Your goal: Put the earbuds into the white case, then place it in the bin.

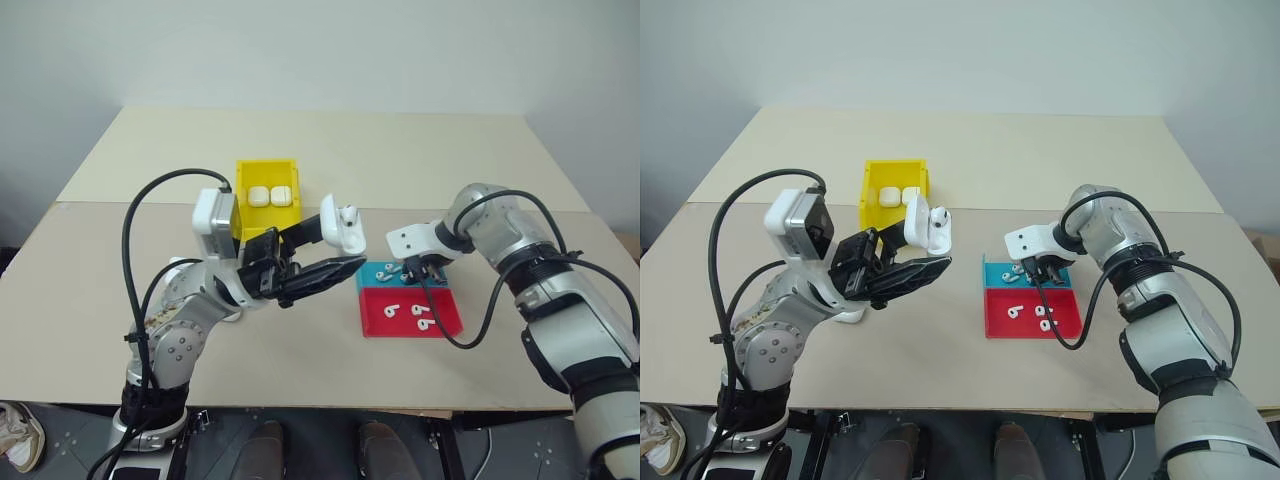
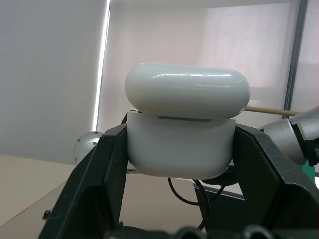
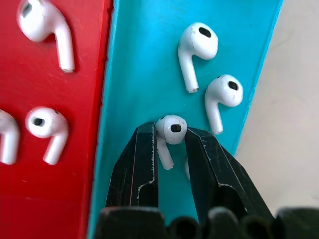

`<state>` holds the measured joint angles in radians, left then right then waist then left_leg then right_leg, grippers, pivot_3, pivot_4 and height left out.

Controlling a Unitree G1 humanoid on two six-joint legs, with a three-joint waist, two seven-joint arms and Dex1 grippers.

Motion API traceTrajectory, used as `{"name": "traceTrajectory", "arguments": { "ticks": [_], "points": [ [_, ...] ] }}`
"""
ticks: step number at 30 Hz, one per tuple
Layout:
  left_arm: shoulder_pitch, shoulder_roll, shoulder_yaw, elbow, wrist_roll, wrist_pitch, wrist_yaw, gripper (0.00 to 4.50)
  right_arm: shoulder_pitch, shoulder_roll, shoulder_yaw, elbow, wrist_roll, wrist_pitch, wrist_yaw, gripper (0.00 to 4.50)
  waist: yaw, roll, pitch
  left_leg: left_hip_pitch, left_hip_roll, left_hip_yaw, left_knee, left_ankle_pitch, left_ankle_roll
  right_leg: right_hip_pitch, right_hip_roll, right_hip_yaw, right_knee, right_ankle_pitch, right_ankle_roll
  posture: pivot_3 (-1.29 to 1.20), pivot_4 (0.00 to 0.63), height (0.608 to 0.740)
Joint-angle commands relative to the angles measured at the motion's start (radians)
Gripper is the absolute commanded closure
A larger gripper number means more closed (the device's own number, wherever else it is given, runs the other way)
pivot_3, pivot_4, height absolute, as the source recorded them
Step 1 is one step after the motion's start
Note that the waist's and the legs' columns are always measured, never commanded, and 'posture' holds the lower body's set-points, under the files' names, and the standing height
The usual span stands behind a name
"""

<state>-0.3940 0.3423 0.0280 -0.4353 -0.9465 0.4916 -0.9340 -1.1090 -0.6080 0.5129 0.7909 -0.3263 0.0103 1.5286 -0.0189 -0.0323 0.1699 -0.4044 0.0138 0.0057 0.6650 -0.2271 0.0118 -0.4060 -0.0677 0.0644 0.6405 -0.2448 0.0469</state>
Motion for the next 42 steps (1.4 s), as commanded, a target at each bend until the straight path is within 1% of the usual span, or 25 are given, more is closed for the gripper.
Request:
{"name": "traceTrajectory", "arguments": {
  "ticks": [1,4,7,10,13,14,16,18,20,22,24,27,29,30,36,42],
  "points": [
    [-0.01,-0.002,0.006,-0.029,-0.019,-0.016,-0.009,1.67,-0.032,-0.018,-0.103,-0.058,0.098,0.148,0.065,3.85,0.0,0.0,0.0,0.0,0.0,0.0,0.0,0.0,0.0,0.0,0.0,0.0,0.0,0.0,0.0,0.0,0.15,0.74],
    [-0.011,-0.003,0.005,-0.028,-0.02,-0.016,-0.011,1.67,-0.021,-0.073,-0.17,-0.163,0.247,0.307,0.085,3.85,0.002,0.001,0.001,-0.001,0.0,0.0,0.0,0.0,0.0,-0.001,0.0,0.0,0.0,0.0,0.0,0.0,0.15,0.74],
    [-0.013,-0.005,0.005,-0.023,-0.02,-0.017,-0.015,1.67,0.011,-0.114,-0.271,-0.278,0.348,0.459,0.078,3.85,0.004,0.002,0.001,-0.002,0.0,-0.001,0.0,0.0,0.0,-0.001,-0.001,-0.001,0.0,0.0,0.0,0.0,0.15,0.74],
    [-0.018,-0.008,0.008,-0.016,-0.024,-0.017,-0.018,1.67,0.087,-0.154,-0.402,-0.448,0.483,0.633,0.025,3.85,0.007,0.002,0.001,-0.002,0.0,-0.001,0.0,0.0,0.0,-0.001,-0.001,-0.001,-0.001,0.0,0.0,0.0,0.15,0.74],
    [-0.019,-0.005,0.012,-0.007,-0.023,-0.018,-0.026,1.67,0.237,-0.159,-0.571,-0.721,0.597,0.756,-0.108,3.85,0.008,0.002,0.001,-0.002,0.0,-0.002,0.0,0.0,0.0,0.0,-0.002,-0.002,-0.001,0.0,0.0,0.0,0.15,0.74],
    [-0.02,-0.004,0.014,-0.003,-0.023,-0.017,-0.03,1.67,0.286,-0.14,-0.644,-0.822,0.651,0.803,-0.159,3.85,0.008,0.002,0.001,-0.003,0.0,-0.002,0.0,0.0,0.0,0.0,-0.002,-0.002,-0.001,0.0,0.0,0.0,0.15,0.74],
    [-0.024,-0.001,0.017,0.005,-0.025,-0.015,-0.036,1.67,0.343,-0.101,-0.766,-0.964,0.775,0.913,-0.235,3.85,0.005,0.002,0.001,-0.003,0.0,-0.002,0.0,0.0,0.0,-0.001,-0.002,-0.002,-0.001,0.0,0.0,0.0,0.15,0.74],
    [-0.037,0.001,0.017,0.02,-0.024,-0.012,-0.043,1.67,0.385,-0.014,-0.907,-1.087,0.936,1.027,-0.345,3.85,0.001,0.002,0.001,-0.003,0.0,-0.002,0.0,0.0,0.0,-0.001,-0.001,-0.001,0.0,0.0,0.0,0.0,0.15,0.74],
    [-0.054,0.001,0.005,0.044,-0.014,-0.013,-0.066,1.67,0.422,0.099,-1.018,-1.21,1.103,1.115,-0.487,3.85,0.002,0.002,0.001,-0.002,0.0,-0.002,0.0,0.0,0.0,0.0,0.001,0.0,0.001,0.0,0.0,0.0,0.15,0.74],
    [-0.066,0.001,-0.005,0.064,-0.002,-0.015,-0.085,1.67,0.444,0.172,-1.075,-1.291,1.232,1.167,-0.609,3.85,0.001,0.002,0.001,-0.001,0.001,-0.002,0.0,0.0,0.0,0.001,0.003,-0.001,0.0,0.0,0.0,0.0,0.15,0.74],
    [-0.08,-0.005,-0.011,0.082,0.002,-0.013,-0.093,1.67,0.466,0.214,-1.101,-1.346,1.362,1.189,-0.724,3.85,0.002,0.002,0.001,-0.001,0.001,-0.002,0.0,0.0,0.0,0.001,0.003,0.0,0.0,0.0,0.0,0.0,0.15,0.74],
    [-0.11,-0.016,-0.018,0.111,0.008,-0.012,-0.093,1.67,0.508,0.237,-1.093,-1.408,1.546,1.174,-0.872,3.85,0.003,0.002,0.001,-0.002,0.0,-0.002,0.0,0.0,0.0,0.0,0.003,0.0,0.0,0.0,0.0,0.0,0.15,0.74],
    [-0.13,-0.025,-0.022,0.129,0.017,-0.013,-0.086,1.67,0.536,0.224,-1.067,-1.422,1.658,1.148,-0.948,3.85,0.005,0.002,0.001,-0.003,0.0,-0.002,0.0,0.0,0.0,0.0,0.003,-0.001,-0.001,0.0,0.0,0.0,0.15,0.74],
    [-0.141,-0.029,-0.023,0.137,0.02,-0.011,-0.083,1.67,0.553,0.21,-1.045,-1.434,1.69,1.139,-0.974,3.85,0.004,0.002,0.001,-0.003,0.0,-0.002,0.0,0.0,0.0,0.0,0.003,-0.001,-0.001,0.0,0.0,0.0,0.15,0.74],
    [-0.152,-0.032,-0.03,0.146,0.024,-0.001,-0.099,1.67,0.586,0.147,-0.96,-1.444,1.813,1.043,-1.093,3.85,-0.003,0.002,0.001,-0.002,0.001,-0.001,0.0,0.0,0.0,0.0,0.004,0.0,-0.001,0.0,0.0,0.0,0.15,0.74],
    [-0.141,-0.033,-0.032,0.137,0.025,0.002,-0.103,1.67,0.593,0.081,-0.893,-1.432,1.86,0.964,-1.131,3.85,-0.001,0.002,0.001,-0.003,0.001,-0.001,0.0,0.0,0.0,0.0,0.004,0.0,-0.002,0.0,0.0,0.0,0.15,0.74]
  ]
}}
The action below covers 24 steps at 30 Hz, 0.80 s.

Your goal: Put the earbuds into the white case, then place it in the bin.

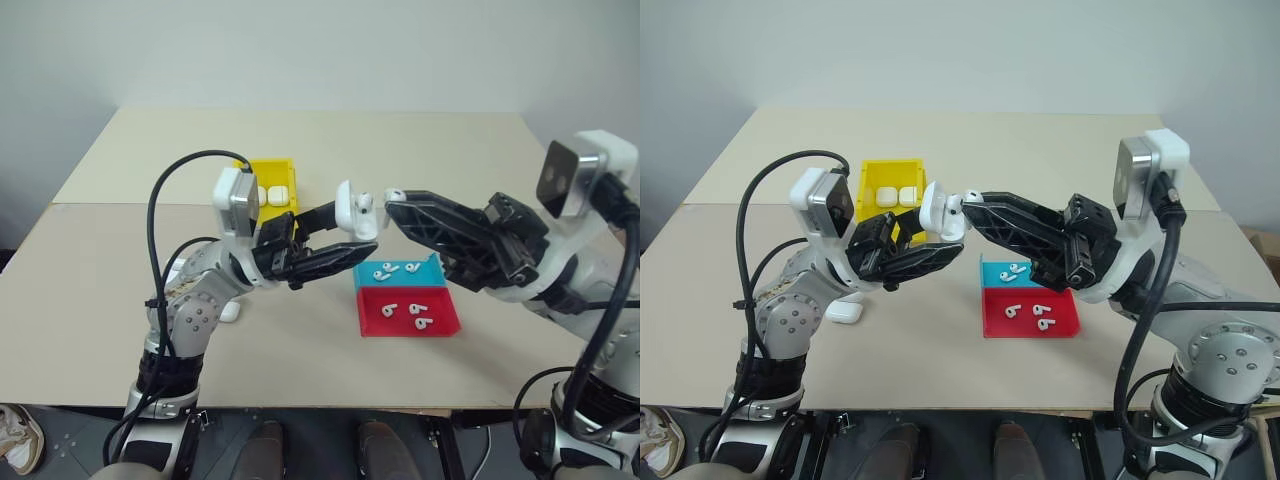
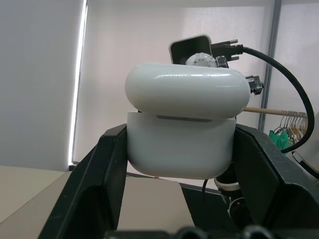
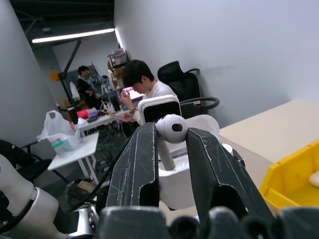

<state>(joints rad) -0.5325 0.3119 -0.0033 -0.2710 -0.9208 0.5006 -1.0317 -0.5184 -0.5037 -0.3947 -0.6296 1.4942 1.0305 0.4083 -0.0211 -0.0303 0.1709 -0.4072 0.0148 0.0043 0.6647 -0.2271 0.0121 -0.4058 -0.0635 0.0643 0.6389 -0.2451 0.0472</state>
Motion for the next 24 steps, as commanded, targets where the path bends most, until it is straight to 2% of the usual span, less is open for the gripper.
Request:
{"name": "traceTrajectory", "arguments": {
  "ticks": [1,13,18,24],
  "points": [
    [0.0,-0.004,-0.002,-0.029,0.002,-0.01,-0.004,1.67,0.003,-0.033,0.025,-0.01,0.045,-0.065,-0.014,3.85,0.001,0.0,0.0,0.0,0.0,0.0,0.0,0.0,0.0,0.0,0.0,0.0,0.0,0.0,0.0,0.0,0.15,0.74],
    [0.002,-0.027,-0.005,-0.018,0.036,-0.035,-0.012,1.67,0.024,-0.102,0.125,0.008,0.011,-0.14,-0.01,3.85,0.004,0.0,0.0,0.0,0.0,0.0,0.0,0.0,0.0,0.0,0.0,0.0,-0.001,0.0,0.0,0.0,0.15,0.74],
    [-0.003,-0.038,-0.008,-0.006,0.051,-0.049,-0.02,1.67,0.059,-0.125,0.161,0.019,-0.065,-0.158,0.028,3.85,0.005,0.0,0.0,0.0,0.0,0.0,0.0,0.0,0.0,0.0,0.0,0.0,-0.001,0.0,0.0,0.0,0.15,0.74],
    [-0.01,-0.051,-0.006,0.009,0.065,-0.063,-0.029,1.67,0.083,-0.17,0.181,0.014,-0.127,-0.176,0.116,1.82,0.005,0.0,0.0,-0.001,0.0,0.0,0.0,0.0,0.0,0.0,0.0,0.0,-0.001,0.0,0.0,0.0,0.15,0.74]
  ]
}}
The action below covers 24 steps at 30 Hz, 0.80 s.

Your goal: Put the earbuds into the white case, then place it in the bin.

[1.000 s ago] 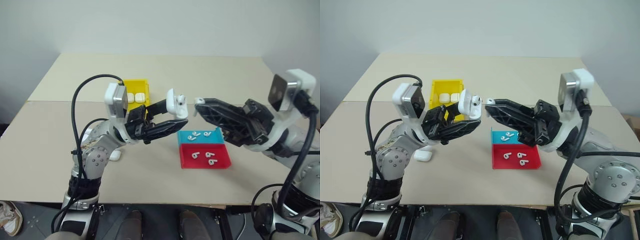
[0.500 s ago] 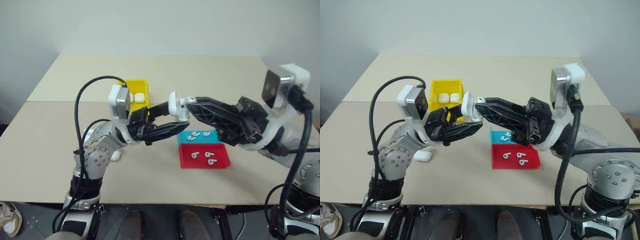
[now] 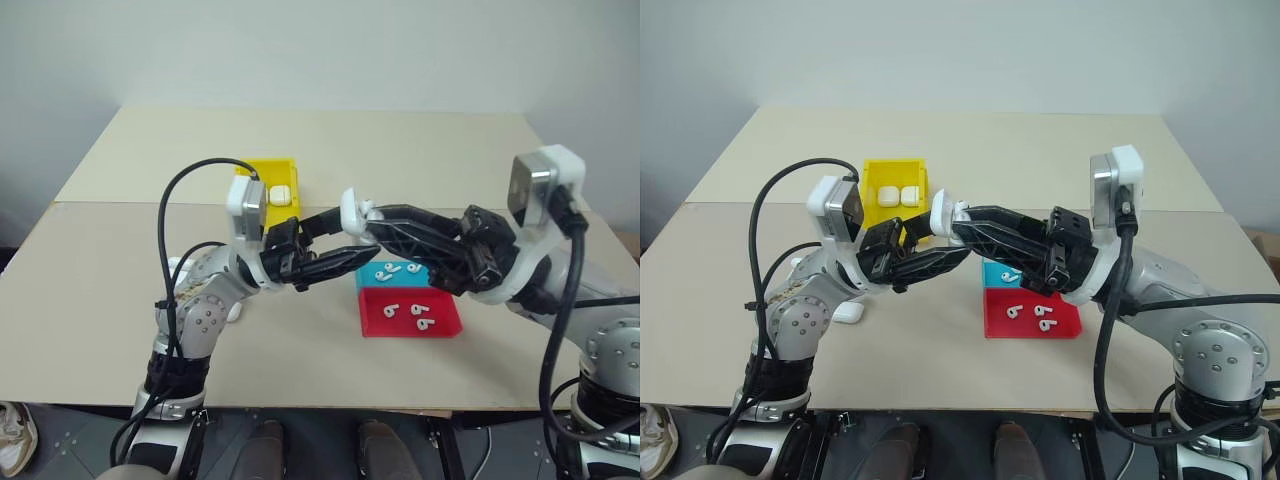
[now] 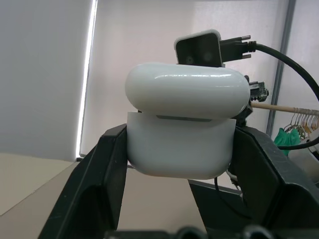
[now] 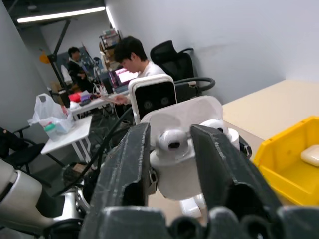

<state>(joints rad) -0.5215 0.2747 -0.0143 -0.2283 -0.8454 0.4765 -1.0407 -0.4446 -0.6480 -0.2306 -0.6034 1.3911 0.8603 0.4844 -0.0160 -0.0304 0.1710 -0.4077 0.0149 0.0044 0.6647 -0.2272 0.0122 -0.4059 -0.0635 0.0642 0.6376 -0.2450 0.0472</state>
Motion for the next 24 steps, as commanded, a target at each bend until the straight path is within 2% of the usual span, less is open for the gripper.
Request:
{"name": "traceTrajectory", "arguments": {
  "ticks": [1,4,10,14,16,19,22,24],
  "points": [
    [-0.021,-0.015,0.005,-0.032,-0.008,-0.041,-0.022,1.67,0.01,-0.033,0.019,-0.012,-0.031,-0.009,0.05,1.47,0.0,0.0,0.0,0.0,0.0,0.0,0.0,0.0,0.0,0.0,0.0,0.0,0.0,0.0,0.0,0.0,0.15,0.74],
    [-0.021,-0.018,0.003,-0.028,-0.003,-0.048,-0.024,1.67,0.012,-0.051,0.018,-0.009,-0.039,-0.016,0.073,0.43,0.001,0.0,0.0,0.0,0.0,0.0,0.0,0.0,0.0,0.0,0.0,0.0,0.0,0.0,0.0,0.0,0.15,0.74],
    [-0.008,-0.016,0.008,-0.024,0.009,-0.049,-0.027,1.67,0.032,-0.117,-0.048,0.002,0.015,-0.028,0.14,0.43,0.003,0.0,0.0,-0.001,0.0,0.0,0.0,0.0,0.0,0.0,0.0,0.0,-0.002,0.0,0.0,0.0,0.15,0.74],
    [-0.003,-0.012,-0.001,-0.004,0.038,-0.055,-0.026,1.67,0.011,-0.145,-0.085,0.03,0.048,-0.043,0.164,1.67,0.002,0.0,0.0,-0.001,0.0,0.0,0.0,0.0,0.0,0.001,0.0,0.0,-0.002,0.0,0.0,0.0,0.15,0.74],
    [-0.004,-0.014,-0.011,0.008,0.061,-0.064,-0.018,1.67,-0.032,-0.169,-0.077,0.061,0.015,-0.038,0.16,2.44,0.001,0.0,0.0,-0.001,0.0,0.0,0.0,0.0,0.0,0.001,0.0,0.0,-0.002,0.001,0.0,0.0,0.15,0.74],
    [-0.01,-0.021,-0.022,0.029,0.089,-0.077,-0.014,1.67,-0.124,-0.21,-0.033,0.122,-0.062,-0.023,0.185,3.49,0.0,0.0,0.0,0.0,0.001,0.0,0.0,0.0,0.0,0.001,0.001,0.0,-0.003,0.001,0.0,0.0,0.15,0.74],
    [-0.024,-0.015,-0.048,0.038,0.148,-0.077,0.021,1.67,-0.278,-0.246,0.067,0.184,-0.144,0.024,0.21,4.48,-0.002,0.0,0.0,0.0,0.002,0.0,0.0,0.0,0.0,0.001,0.002,0.0,-0.005,0.002,-0.001,0.0,0.15,0.74],
    [-0.046,-0.007,-0.079,0.051,0.219,-0.068,0.07,1.67,-0.402,-0.268,0.179,0.209,-0.244,0.065,0.243,4.48,-0.001,0.0,0.0,-0.001,0.002,0.0,0.0,0.0,0.0,0.0,0.002,0.0,-0.005,0.002,-0.001,0.0,0.15,0.74]
  ]
}}
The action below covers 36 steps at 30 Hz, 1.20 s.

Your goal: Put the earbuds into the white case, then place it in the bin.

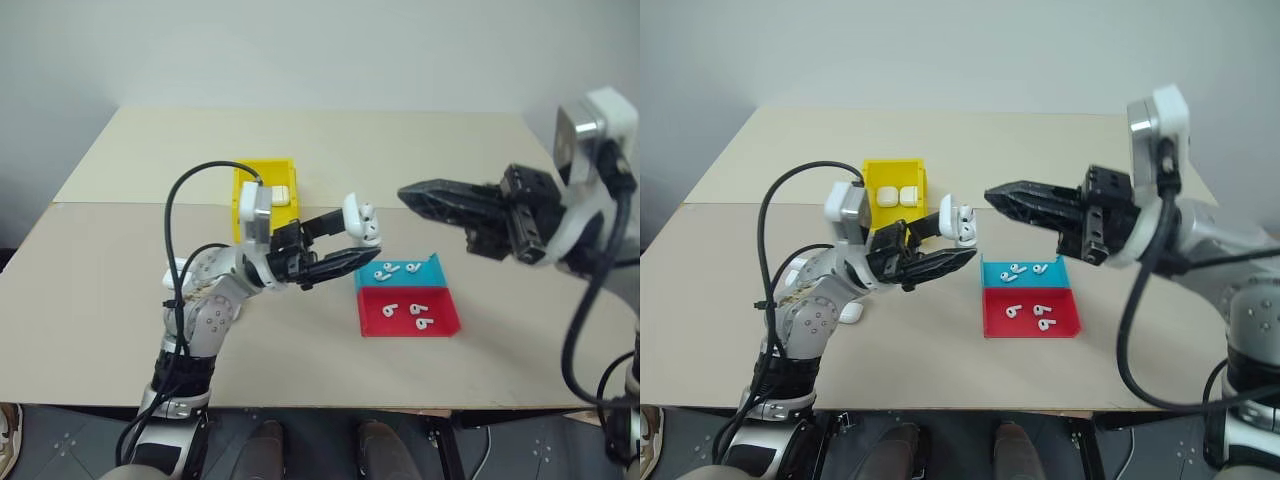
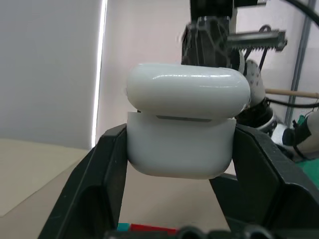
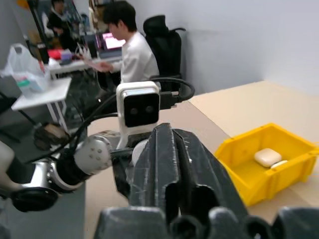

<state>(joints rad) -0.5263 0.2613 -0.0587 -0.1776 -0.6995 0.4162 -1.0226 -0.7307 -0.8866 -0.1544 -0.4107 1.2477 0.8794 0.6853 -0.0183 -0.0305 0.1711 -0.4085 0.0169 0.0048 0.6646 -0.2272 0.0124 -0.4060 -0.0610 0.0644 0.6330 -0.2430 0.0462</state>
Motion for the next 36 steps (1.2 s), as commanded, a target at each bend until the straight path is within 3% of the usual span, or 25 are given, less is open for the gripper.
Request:
{"name": "traceTrajectory", "arguments": {
  "ticks": [1,5,9,15,20,24,28,36],
  "points": [
    [-0.052,0.011,-0.051,0.009,0.11,-0.015,0.068,1.67,-0.181,-0.034,0.166,0.03,-0.16,0.062,0.064,4.48,0.001,0.0,0.0,-0.001,0.0,0.0,0.0,0.0,0.0,0.0,0.0,0.0,0.0,0.0,0.0,0.0,0.15,0.74],
    [-0.068,0.004,-0.07,0.026,0.151,-0.037,0.078,1.67,-0.328,-0.027,0.336,0.062,-0.329,0.076,0.16,4.48,0.004,0.0,0.0,-0.003,0.0,0.0,0.0,0.0,0.0,-0.003,0.0,0.0,-0.001,0.0,0.0,0.0,0.15,0.74],
    [-0.068,-0.013,-0.064,0.01,0.152,-0.051,0.087,1.67,-0.372,-0.042,0.439,0.067,-0.459,0.069,0.254,4.48,0.01,0.0,0.0,-0.014,0.0,0.0,0.002,0.0,0.0,-0.014,-0.001,-0.001,0.001,0.002,0.001,0.0,0.15,0.74],
    [-0.029,-0.03,0.007,-0.043,0.138,-0.071,0.172,1.67,-0.286,-0.084,0.324,0.145,-0.489,0.042,0.343,4.48,0.017,0.0,0.0,-0.019,0.0,-0.001,0.004,0.0,0.0,-0.017,-0.003,-0.001,0.0,0.003,0.001,0.0,0.15,0.74],
    [-0.012,-0.042,0.073,-0.081,0.127,-0.052,0.279,1.67,-0.19,-0.05,0.169,0.131,-0.451,0.013,0.318,4.48,0.02,0.0,0.0,-0.017,0.0,-0.001,0.004,0.0,0.0,-0.017,-0.003,-0.001,0.001,0.003,0.001,0.0,0.15,0.74],
    [-0.033,-0.087,0.111,-0.078,0.22,-0.053,0.496,1.67,-0.07,0.026,0.05,0.073,-0.425,-0.031,0.256,4.48,0.023,0.0,0.0,-0.016,-0.001,-0.001,0.004,0.0,0.0,-0.016,-0.003,-0.001,0.003,0.003,0.001,0.0,0.15,0.74],
    [-0.117,-0.146,0.144,0.054,0.372,-0.09,0.758,1.67,0.041,0.069,0.064,-0.015,-0.478,-0.071,0.194,4.48,0.031,0.0,0.0,-0.016,-0.002,-0.001,0.008,0.0,0.0,-0.016,-0.003,-0.001,0.008,0.003,0.001,0.0,0.15,0.74],
    [-0.237,-0.163,0.133,0.361,0.548,-0.256,0.916,1.67,0.059,0.117,0.185,-0.086,-0.669,-0.093,0.04,4.48,0.029,0.0,0.0,-0.017,-0.002,-0.001,0.01,0.0,0.0,-0.017,-0.002,0.0,0.008,0.004,0.002,0.0,0.15,0.74]
  ]
}}
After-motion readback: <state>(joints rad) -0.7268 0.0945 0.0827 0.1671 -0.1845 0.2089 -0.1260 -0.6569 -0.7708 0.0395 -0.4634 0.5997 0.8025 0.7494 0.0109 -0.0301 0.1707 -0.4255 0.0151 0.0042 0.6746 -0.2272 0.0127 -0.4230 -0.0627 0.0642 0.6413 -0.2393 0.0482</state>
